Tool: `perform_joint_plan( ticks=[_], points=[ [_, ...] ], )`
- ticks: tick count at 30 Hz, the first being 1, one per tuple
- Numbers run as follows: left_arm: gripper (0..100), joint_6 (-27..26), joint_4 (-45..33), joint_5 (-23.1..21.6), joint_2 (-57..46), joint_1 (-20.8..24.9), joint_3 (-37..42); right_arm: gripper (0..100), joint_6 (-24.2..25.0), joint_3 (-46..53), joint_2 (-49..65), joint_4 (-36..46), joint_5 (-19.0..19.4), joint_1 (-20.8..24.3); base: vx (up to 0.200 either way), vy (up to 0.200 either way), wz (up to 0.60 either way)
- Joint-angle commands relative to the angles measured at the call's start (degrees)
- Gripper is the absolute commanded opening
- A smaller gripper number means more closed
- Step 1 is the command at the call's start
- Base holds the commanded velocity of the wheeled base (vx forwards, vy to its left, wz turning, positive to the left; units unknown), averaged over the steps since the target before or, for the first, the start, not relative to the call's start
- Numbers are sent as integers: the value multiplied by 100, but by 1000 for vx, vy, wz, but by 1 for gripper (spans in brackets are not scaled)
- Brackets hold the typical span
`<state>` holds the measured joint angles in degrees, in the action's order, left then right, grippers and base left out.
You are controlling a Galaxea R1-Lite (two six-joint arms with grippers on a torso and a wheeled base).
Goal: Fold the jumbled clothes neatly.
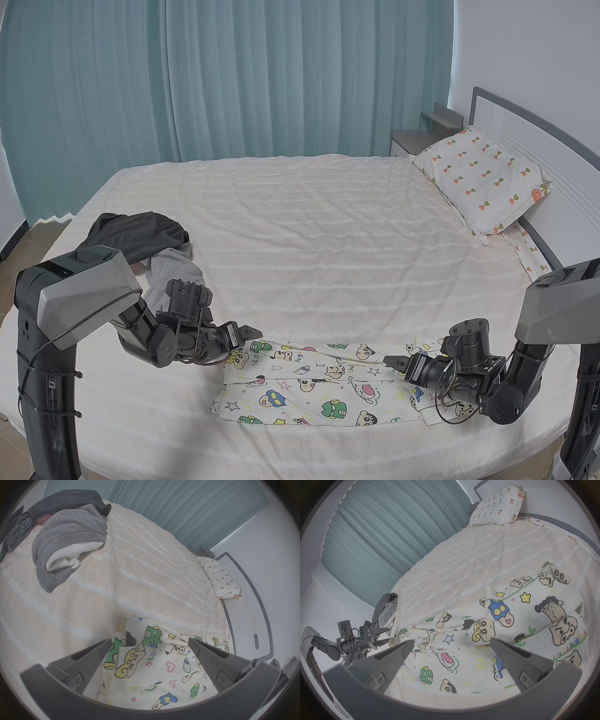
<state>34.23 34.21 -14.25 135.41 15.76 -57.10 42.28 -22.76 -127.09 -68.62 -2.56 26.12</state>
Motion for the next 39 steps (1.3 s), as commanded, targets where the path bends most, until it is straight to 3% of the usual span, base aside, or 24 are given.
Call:
perform_joint_plan(
  ticks=[1, 11, 12, 24, 39],
  points=[
    [100, -57, -2, 1, 117, -12, -47, 100, 0, 0, -18, -2, 1, 7, 0, 0, 0],
    [100, -365, 33, -8, 231, -3, -161, 100, 0, 0, -27, -2, 1, 7, 0, 0, 0],
    [0, -373, 42, -8, 222, -3, -152, 100, 0, 0, -27, -2, 1, 7, 0, 0, 0],
    [0, -496, 42, 63, 11, 6, 94, 100, 0, 0, -53, -2, 1, -2, 0, 0, 0],
    [0, -488, 227, 362, -200, 32, -223, 100, 0, 0, -53, -2, 1, -2, 0, 0, 0]
  ],
)
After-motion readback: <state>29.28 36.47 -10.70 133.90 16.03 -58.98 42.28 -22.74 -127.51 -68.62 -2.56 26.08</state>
